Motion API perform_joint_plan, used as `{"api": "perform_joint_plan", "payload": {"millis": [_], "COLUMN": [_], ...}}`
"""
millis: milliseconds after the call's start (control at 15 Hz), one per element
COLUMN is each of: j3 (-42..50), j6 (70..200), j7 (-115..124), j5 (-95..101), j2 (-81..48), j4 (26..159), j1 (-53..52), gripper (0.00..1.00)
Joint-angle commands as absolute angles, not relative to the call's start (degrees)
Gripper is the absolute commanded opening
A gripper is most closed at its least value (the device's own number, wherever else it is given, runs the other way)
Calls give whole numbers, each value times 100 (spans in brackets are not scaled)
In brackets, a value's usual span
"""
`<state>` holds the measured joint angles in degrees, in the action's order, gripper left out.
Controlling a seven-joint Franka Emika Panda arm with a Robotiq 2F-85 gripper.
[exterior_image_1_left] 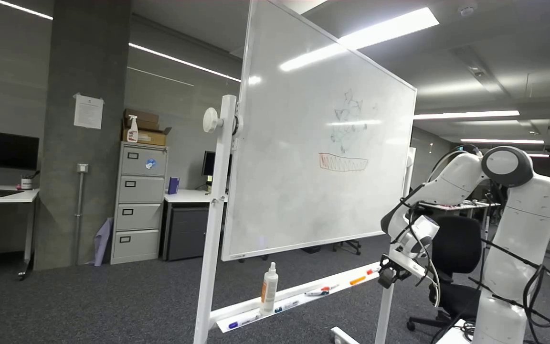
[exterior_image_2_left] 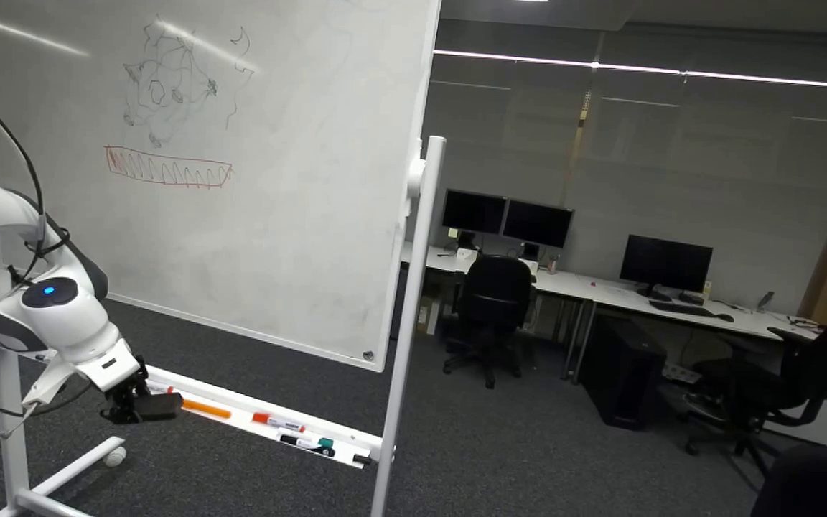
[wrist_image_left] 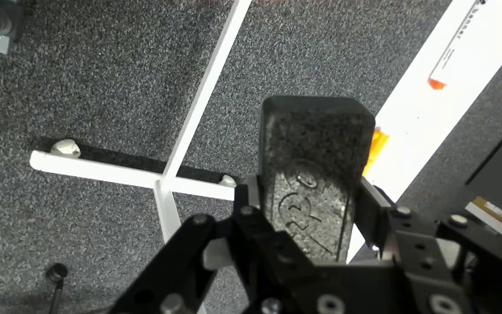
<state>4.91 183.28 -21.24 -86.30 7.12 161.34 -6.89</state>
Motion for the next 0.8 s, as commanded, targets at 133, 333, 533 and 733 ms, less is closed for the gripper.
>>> {"api": "perform_joint_plan", "payload": {"millis": [133,333,533,733], "j3": [129,-75,-740,-1086], "j6": [19170,19735,19815,19863], "j7": [-3303,-4350,-5600,-6210], "j5": [-9006,-9659,-9923,-10247], "j2": [703,903,1280,1989], "j4": [16050,16003,15912,16140], "j1": [-774,-861,66,76], "gripper": [30,30,30,30]}}
